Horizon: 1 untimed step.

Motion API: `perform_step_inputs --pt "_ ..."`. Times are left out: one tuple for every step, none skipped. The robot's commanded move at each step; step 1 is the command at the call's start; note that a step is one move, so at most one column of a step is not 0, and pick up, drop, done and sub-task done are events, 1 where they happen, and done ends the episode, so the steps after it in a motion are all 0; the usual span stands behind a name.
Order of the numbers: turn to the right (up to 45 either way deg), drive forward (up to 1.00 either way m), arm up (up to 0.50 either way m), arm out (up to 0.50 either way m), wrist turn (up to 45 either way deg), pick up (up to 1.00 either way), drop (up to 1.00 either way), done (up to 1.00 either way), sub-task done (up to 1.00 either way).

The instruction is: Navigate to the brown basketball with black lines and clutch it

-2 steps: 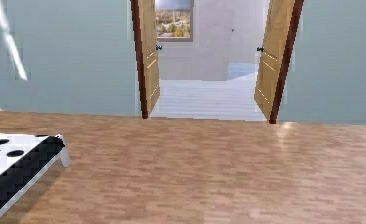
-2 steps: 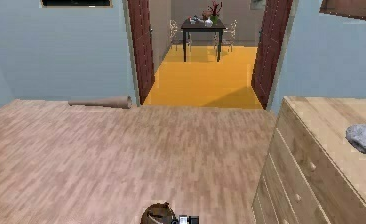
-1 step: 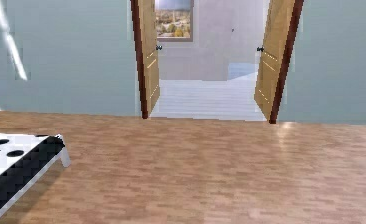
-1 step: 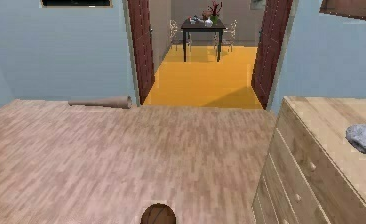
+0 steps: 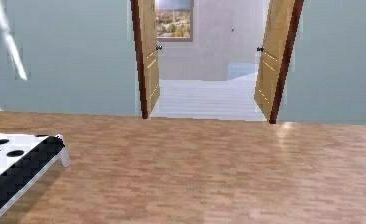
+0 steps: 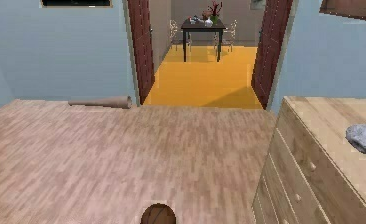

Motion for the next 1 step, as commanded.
perform_step_inputs --pt "0.0 0.0 0.1 0.0 0.0 0.0 0.0 0.0 0.0"
